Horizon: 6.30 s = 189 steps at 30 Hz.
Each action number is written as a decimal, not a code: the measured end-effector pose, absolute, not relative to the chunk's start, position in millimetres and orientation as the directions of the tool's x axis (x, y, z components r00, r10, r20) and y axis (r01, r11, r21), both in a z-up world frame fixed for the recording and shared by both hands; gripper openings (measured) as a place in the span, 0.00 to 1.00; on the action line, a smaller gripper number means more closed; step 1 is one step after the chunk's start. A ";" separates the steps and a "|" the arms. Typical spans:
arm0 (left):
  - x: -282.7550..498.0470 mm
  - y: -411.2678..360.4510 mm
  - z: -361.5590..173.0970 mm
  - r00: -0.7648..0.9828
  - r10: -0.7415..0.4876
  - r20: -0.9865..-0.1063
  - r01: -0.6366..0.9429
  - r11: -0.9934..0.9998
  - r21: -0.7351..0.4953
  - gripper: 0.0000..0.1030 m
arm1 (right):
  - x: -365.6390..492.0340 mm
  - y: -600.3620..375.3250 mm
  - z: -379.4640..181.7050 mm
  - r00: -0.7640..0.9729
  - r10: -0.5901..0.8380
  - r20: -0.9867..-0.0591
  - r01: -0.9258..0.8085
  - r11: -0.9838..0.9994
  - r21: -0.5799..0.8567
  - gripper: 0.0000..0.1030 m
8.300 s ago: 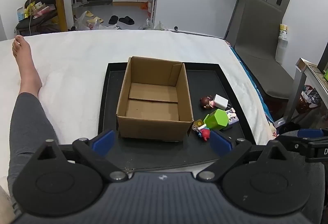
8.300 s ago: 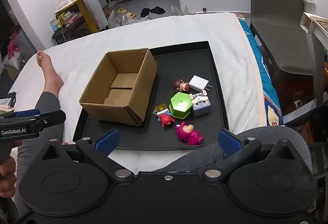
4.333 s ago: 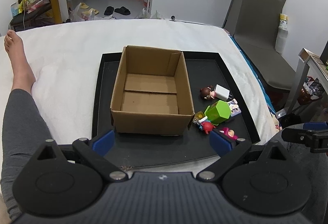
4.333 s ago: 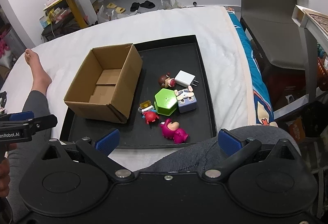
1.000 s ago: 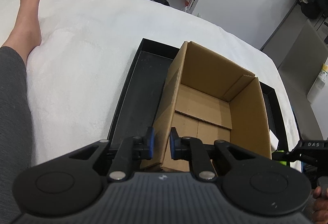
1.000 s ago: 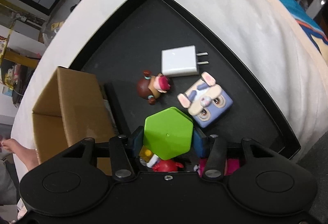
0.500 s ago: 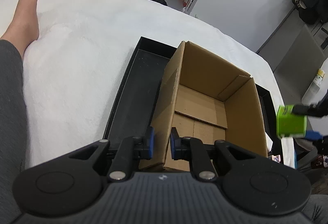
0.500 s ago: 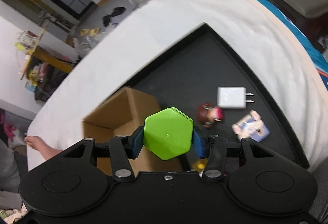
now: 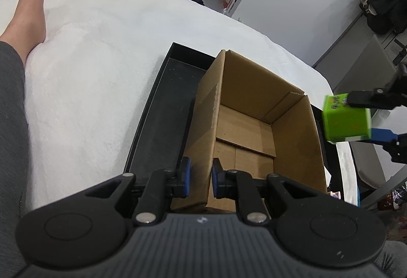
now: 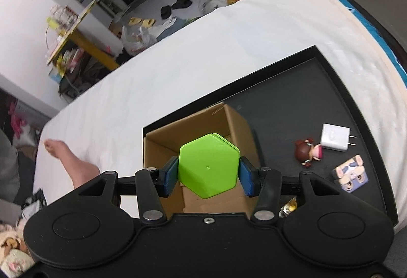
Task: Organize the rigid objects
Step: 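Lift the green cup with the right gripper and carry it over the box, then open the right gripper to drop the green cup into the box, then move the right gripper back to the tray and grasp the pink figure, then carry the pink figure with the right gripper over the box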
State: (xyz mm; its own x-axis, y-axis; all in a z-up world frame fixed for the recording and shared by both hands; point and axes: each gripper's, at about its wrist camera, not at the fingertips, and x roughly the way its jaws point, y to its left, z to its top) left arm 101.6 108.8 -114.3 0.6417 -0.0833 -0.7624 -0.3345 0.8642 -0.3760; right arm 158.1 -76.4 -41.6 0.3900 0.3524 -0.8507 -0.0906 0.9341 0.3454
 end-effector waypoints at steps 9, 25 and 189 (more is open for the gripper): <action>101.7 112.9 -115.2 0.643 -0.100 -0.759 -0.333 0.856 -0.395 0.15 | 155.9 -32.6 -54.5 0.335 0.335 -0.881 -0.210 0.938 0.276 0.47; 99.6 115.1 -116.6 0.647 -0.113 -0.754 -0.331 0.849 -0.411 0.16 | 151.6 14.5 -83.5 0.351 0.247 -0.903 -0.374 0.921 0.106 0.46; 121.0 91.2 -127.2 0.558 0.044 -0.829 -0.400 0.889 -0.222 0.14 | 111.8 -172.2 -77.9 0.218 0.139 -0.966 -0.188 0.977 0.098 0.48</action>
State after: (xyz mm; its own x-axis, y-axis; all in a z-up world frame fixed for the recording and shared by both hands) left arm 121.0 91.2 -127.2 0.5579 0.0440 -0.8287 -0.3996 0.8894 -0.2218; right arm 111.8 -172.2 -77.9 0.2181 0.1390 -0.9660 -0.1883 0.9772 0.0981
